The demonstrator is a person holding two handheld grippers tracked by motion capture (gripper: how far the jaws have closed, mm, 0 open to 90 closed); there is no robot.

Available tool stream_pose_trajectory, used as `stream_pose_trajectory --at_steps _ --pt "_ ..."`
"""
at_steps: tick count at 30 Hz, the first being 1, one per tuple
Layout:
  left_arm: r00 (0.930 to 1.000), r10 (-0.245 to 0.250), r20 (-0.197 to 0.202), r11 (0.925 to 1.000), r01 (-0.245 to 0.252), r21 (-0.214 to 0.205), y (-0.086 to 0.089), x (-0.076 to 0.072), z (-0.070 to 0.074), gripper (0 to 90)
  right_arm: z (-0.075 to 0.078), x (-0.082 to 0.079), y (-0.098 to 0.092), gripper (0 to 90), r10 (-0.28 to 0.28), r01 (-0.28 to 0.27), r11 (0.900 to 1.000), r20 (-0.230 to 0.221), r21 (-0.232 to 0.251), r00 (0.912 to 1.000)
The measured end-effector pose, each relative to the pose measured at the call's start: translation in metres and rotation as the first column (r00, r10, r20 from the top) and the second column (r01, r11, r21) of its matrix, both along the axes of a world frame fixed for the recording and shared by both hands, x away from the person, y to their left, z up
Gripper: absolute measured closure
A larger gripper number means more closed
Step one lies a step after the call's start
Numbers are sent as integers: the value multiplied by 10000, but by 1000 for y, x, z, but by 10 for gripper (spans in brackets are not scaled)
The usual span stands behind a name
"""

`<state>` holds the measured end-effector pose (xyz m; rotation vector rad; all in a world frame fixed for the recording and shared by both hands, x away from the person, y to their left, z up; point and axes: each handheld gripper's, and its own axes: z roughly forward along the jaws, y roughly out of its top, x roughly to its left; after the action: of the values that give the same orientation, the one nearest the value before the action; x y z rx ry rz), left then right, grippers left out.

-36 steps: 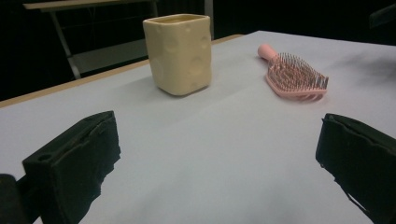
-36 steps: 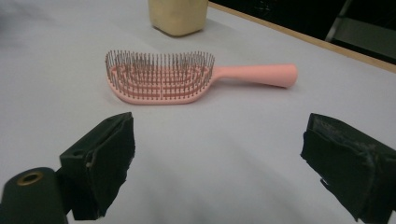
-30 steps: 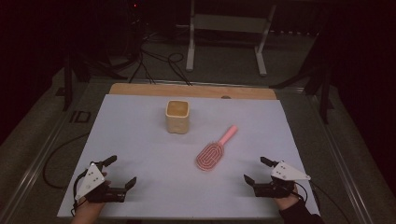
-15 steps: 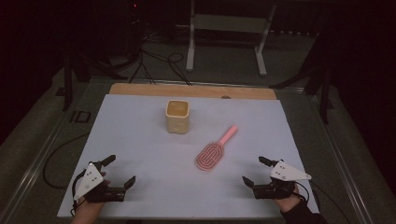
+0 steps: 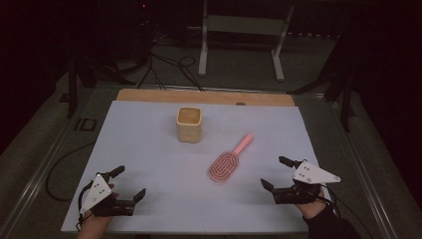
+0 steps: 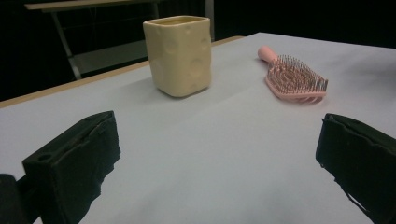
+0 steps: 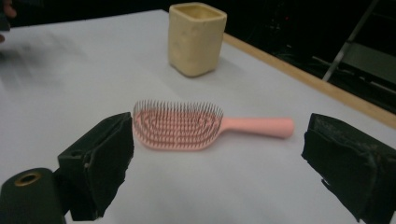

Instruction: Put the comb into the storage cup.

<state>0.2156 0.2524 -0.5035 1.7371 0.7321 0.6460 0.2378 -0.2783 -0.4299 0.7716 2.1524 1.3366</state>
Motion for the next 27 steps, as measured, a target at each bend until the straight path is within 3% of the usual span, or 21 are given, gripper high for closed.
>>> stream_pose_trajectory --at_steps 13,27 --pt "10000 19 6 10000 -19 69 0 -1 0 0 27 29 10 87 316 -308 9993 447 -195 9985" --pt "10000 -31 23 9999 30 101 -1 -1 0 0 40 59 17 87 326 -310 9989 495 -338 9982"
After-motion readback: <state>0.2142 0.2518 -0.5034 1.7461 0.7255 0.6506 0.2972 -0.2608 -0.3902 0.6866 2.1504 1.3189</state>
